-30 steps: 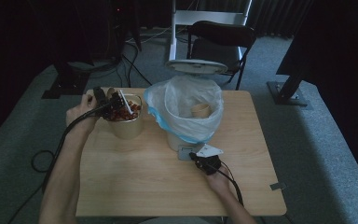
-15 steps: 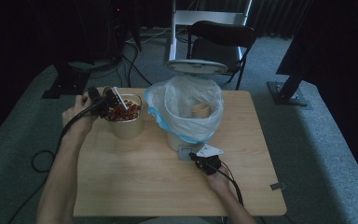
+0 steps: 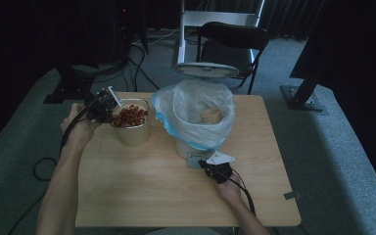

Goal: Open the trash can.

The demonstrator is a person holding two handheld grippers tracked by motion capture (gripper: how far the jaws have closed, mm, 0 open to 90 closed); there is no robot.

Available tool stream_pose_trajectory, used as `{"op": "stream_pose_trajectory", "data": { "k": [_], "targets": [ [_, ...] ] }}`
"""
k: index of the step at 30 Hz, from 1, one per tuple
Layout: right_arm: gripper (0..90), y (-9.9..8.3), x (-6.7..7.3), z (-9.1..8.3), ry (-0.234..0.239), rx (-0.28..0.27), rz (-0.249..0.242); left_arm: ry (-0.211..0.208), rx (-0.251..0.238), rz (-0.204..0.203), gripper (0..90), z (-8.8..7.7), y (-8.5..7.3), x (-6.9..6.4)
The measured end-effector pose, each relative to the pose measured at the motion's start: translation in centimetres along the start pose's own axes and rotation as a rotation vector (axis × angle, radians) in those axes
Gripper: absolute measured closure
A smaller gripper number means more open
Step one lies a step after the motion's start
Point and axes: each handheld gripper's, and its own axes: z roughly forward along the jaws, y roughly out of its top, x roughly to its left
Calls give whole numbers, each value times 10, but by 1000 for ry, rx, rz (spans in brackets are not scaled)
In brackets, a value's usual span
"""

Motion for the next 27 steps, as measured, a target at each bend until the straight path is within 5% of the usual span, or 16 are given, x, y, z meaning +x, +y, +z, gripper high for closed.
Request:
{"op": "stream_pose_trajectory", "data": {
  "k": [5, 14, 27],
  "targets": [
    [900, 0, 0, 0, 0, 0, 0, -50, -38, -60, 351, -2, -5, 3],
    [900, 0, 0, 0, 1, 0, 1, -202, -147, -224, 351, -13, -14, 11],
    [900, 0, 0, 0, 1, 0, 1, -349, -247, -351, 350, -23, -23, 11]
  ]
}}
